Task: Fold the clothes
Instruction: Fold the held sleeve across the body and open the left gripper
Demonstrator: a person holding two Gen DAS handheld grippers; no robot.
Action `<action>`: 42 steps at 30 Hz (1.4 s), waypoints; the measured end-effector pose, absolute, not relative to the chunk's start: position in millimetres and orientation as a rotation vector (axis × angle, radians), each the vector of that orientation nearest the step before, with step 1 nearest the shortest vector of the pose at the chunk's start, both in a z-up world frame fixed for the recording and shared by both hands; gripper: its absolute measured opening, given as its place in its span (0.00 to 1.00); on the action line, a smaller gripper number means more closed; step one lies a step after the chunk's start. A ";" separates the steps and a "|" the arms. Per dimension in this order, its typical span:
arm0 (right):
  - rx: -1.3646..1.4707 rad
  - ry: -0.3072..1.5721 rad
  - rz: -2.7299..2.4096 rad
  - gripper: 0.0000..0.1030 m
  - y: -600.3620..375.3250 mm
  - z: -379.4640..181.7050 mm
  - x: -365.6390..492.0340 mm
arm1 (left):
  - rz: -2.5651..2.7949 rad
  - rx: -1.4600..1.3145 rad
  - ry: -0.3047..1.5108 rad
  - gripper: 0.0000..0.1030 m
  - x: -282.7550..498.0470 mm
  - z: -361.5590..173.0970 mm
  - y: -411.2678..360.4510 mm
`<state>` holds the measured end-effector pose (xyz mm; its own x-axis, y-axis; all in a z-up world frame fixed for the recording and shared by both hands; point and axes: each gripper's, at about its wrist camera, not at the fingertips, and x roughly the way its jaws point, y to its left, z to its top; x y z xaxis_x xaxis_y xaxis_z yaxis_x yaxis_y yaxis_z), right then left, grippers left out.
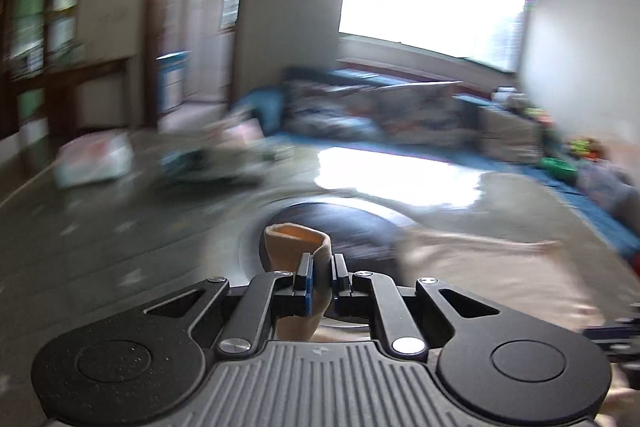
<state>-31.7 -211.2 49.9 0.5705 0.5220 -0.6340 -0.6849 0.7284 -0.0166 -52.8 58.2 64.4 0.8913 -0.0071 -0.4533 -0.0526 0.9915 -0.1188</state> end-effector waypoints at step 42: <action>-0.022 0.781 0.530 0.08 -280.9 7.9 -8.5 | -0.309 0.066 0.675 0.35 -67.6 -9.6 0.7</action>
